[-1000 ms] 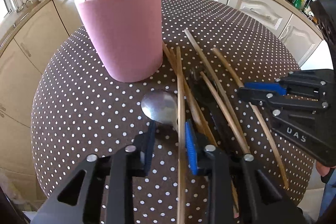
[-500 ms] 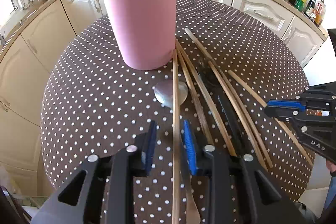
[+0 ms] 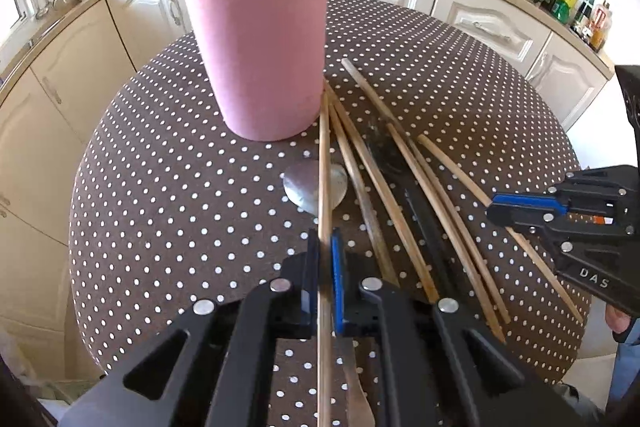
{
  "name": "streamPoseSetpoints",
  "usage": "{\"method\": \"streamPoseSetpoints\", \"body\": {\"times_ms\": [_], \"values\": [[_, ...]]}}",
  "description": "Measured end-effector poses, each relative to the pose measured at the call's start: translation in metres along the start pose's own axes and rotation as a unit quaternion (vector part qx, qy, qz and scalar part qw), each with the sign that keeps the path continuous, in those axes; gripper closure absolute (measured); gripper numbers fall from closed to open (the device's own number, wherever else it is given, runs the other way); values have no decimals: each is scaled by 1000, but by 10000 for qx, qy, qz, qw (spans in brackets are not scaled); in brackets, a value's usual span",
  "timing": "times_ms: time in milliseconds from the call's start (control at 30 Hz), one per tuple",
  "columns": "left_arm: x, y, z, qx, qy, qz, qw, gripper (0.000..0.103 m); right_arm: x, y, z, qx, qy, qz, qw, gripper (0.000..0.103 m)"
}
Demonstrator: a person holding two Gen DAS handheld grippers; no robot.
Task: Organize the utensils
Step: 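Lift both held chopsticks up toward the pink cup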
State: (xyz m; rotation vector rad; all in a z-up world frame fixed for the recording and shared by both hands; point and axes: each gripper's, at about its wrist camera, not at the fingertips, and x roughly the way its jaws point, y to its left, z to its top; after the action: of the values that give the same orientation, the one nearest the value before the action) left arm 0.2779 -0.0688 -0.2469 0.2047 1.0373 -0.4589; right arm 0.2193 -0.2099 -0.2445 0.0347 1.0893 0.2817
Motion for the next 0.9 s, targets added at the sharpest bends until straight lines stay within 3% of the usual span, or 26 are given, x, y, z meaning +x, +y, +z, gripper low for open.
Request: {"method": "streamPoseSetpoints", "body": {"times_ms": [233,467,767,900], "values": [[-39,5,-19,-128,-568,-236,9980,97,-23,-9,-13,279,-352,301,9985,97],[-95,10,-40,-187,-1528,-339,9875,97,-66,-15,-23,516,-1258,769,9877,97],[-157,37,-32,-834,-2890,-226,9534,97,-127,-7,2,523,-2622,1122,9571,97],[-181,45,-8,-925,-3414,-180,9352,97,-149,8,45,430,-3332,1052,9360,97]]}}
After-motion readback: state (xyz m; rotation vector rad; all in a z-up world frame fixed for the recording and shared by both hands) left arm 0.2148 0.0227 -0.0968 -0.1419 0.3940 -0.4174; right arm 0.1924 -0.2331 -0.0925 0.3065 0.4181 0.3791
